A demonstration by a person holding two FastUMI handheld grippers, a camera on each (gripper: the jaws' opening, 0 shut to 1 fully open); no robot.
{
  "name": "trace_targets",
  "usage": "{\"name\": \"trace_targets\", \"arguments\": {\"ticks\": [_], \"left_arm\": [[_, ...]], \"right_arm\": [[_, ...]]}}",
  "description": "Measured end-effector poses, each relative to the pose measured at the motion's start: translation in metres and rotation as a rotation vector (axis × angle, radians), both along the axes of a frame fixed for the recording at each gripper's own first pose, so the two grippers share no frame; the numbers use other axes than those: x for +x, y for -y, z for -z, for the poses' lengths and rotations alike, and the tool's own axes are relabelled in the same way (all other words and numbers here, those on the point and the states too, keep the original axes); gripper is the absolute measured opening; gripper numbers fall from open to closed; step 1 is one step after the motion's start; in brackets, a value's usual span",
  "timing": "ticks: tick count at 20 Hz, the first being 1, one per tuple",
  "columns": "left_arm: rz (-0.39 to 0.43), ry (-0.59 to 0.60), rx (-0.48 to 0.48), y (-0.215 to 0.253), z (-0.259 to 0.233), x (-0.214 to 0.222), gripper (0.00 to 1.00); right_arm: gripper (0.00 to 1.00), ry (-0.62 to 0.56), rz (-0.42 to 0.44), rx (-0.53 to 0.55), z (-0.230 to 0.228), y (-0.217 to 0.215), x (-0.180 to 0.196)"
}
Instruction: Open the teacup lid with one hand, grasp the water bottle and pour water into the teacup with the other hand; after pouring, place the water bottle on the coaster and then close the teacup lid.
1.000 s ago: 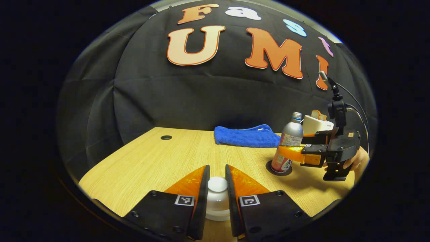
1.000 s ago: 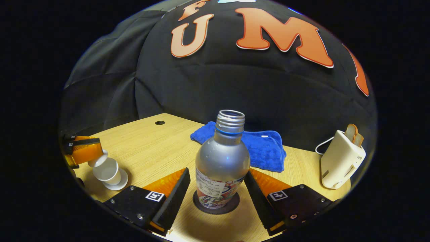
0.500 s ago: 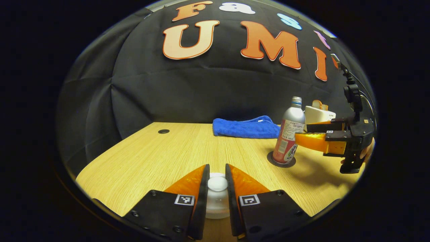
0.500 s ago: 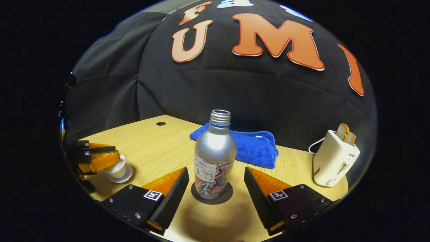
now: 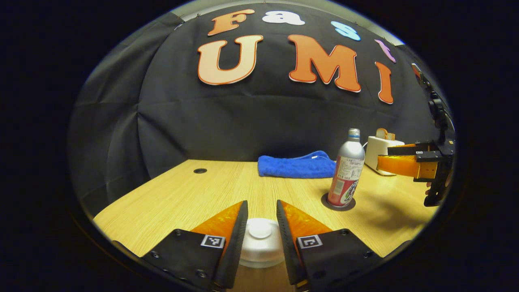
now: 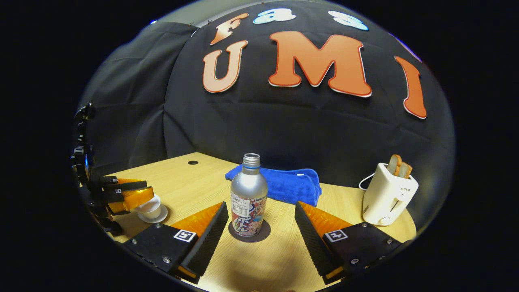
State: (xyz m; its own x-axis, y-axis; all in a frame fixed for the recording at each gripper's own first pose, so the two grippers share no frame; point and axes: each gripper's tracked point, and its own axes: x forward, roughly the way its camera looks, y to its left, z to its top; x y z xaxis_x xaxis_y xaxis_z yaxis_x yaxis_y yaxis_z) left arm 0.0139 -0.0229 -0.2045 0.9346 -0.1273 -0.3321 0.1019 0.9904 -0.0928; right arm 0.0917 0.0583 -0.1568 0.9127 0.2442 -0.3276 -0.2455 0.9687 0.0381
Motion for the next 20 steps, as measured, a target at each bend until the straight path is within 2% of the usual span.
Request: {"name": "trace_targets", "arguments": {"ticks": [1,2,3,8,9,10,11,12,14,19,20], "left_arm": [[-0.003,0.019,-0.005,0.001,-0.009,0.001,0.55],[-0.003,0.035,-0.012,0.004,-0.017,0.002,0.54],[-0.006,0.051,-0.019,0.007,-0.027,0.002,0.63],[-0.017,0.109,-0.021,0.016,-0.066,-0.001,0.67],[-0.017,0.121,-0.031,0.019,-0.075,-0.002,0.75],[-0.019,0.136,-0.038,0.023,-0.084,-0.003,0.75],[-0.018,0.146,-0.035,0.025,-0.092,-0.005,0.81],[-0.019,0.164,-0.033,0.027,-0.101,-0.006,0.80],[-0.014,0.206,-0.038,0.035,-0.121,-0.012,0.96],[-0.022,0.242,-0.068,0.042,-0.139,-0.030,0.98],[-0.024,0.241,-0.074,0.041,-0.139,-0.032,0.94]], "right_arm": [[0.99,0.013,0.007,-0.004,-0.006,0.003,-0.004],[0.99,0.027,0.014,-0.006,-0.011,0.006,-0.008],[0.99,0.040,0.024,-0.006,-0.017,0.010,-0.012],[0.99,0.115,0.094,0.018,-0.047,0.028,-0.032],[0.99,0.133,0.109,0.013,-0.053,0.032,-0.035],[0.99,0.153,0.125,0.007,-0.059,0.037,-0.038],[0.99,0.172,0.137,-0.003,-0.064,0.040,-0.043],[0.99,0.188,0.150,-0.009,-0.067,0.042,-0.046],[0.99,0.221,0.174,-0.018,-0.076,0.045,-0.055],[1.00,0.268,0.195,-0.063,-0.086,0.047,-0.073],[0.99,0.272,0.191,-0.064,-0.087,0.046,-0.076]]}}
